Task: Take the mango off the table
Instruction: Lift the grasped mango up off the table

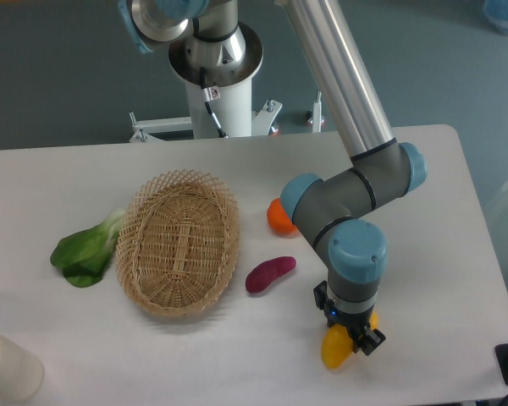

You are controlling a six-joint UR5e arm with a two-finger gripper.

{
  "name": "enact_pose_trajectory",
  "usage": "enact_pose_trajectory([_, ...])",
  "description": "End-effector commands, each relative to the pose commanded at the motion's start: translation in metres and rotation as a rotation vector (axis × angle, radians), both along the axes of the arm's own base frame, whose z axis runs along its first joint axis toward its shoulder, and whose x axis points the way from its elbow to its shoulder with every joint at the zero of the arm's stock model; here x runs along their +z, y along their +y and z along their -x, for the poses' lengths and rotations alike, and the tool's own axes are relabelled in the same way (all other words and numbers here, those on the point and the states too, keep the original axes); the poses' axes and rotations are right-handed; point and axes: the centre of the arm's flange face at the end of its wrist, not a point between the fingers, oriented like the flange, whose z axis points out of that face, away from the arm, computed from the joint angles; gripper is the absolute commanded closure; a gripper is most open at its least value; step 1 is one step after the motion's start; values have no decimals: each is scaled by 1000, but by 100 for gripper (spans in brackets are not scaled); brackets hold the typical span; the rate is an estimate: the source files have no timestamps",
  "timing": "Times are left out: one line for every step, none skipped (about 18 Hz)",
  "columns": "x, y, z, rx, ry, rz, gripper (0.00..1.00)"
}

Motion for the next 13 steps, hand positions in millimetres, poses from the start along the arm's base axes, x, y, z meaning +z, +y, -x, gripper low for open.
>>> enact_pose_trajectory([-1,0,0,2,0,2,34])
enact_pose_trajectory([-2,0,0,3,-2,3,34])
enact_pose_trajectory([-2,0,0,3,-2,3,36])
enact_pose_trajectory([-1,0,0,5,-2,0,37])
enact_pose_trajectory([0,0,0,5,-1,1,37])
enact_pose_trajectory([2,-1,-1,3,0,0,37])
enact_pose_trajectory([5,-2,-1,5,1,-1,37])
enact_pose_trajectory([10,-3,-2,5,4,-4,37])
enact_pose_trajectory([14,-6,-2,5,7,-6,37])
enact_pose_trajectory([22,-13,2,14,13,-10,37])
enact_pose_trajectory([26,-19,5,21,11,-8,37])
enact_pose_trajectory([33,-25,8,25,16,-10,37])
enact_pose_trajectory([37,-29,10,30,18,-9,37])
